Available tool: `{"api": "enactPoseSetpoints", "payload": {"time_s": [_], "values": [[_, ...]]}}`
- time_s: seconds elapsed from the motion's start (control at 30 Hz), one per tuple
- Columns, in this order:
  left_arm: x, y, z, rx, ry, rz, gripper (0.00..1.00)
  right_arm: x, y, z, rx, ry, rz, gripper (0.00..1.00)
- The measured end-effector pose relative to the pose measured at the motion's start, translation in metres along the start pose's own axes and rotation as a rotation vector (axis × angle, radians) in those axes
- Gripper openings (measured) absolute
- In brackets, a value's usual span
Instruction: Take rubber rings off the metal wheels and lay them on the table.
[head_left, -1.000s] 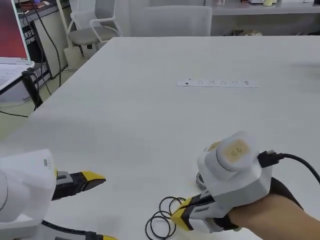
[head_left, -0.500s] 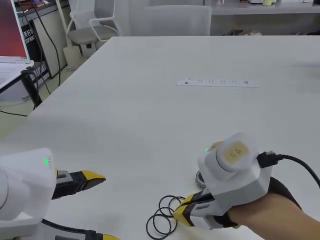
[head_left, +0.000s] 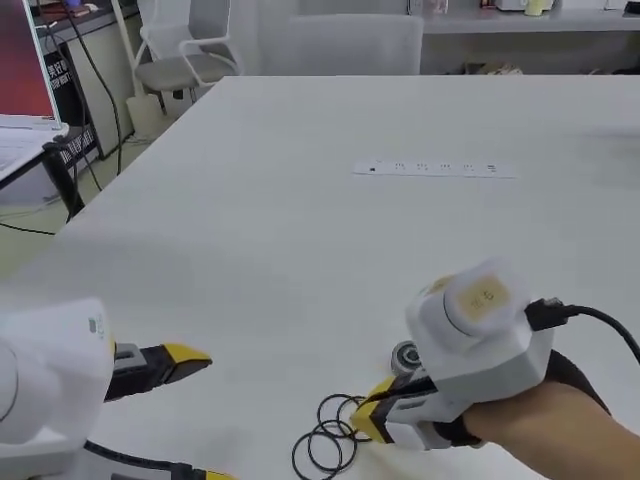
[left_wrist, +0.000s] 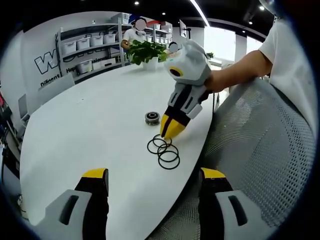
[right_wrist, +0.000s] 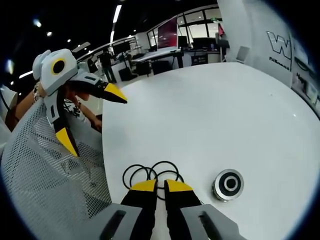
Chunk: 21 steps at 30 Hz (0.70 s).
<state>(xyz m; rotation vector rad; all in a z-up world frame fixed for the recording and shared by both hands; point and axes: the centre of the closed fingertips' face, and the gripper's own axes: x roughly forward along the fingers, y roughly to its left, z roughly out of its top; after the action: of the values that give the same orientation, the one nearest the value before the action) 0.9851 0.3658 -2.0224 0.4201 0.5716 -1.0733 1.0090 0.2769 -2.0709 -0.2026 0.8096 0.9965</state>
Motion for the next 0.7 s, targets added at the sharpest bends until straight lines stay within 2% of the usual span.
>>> {"api": "enactPoseSetpoints", "payload": {"time_s": [0.23, 0.43, 0.7], "values": [[0.0, 0.0, 0.0, 0.003, 0.001, -0.002, 0.71, -0.01, -0.004, 0.013, 0.011, -0.045, -0.018, 0.04], [0.0, -0.001, 0.0, 0.003, -0.001, -0.004, 0.71, -0.021, -0.005, 0.025, -0.02, -0.079, -0.039, 0.05], [0.0, -0.001, 0.001, 0.002, -0.005, -0.006, 0.71, -0.034, -0.004, 0.03, -0.061, -0.084, -0.035, 0.12]]}}
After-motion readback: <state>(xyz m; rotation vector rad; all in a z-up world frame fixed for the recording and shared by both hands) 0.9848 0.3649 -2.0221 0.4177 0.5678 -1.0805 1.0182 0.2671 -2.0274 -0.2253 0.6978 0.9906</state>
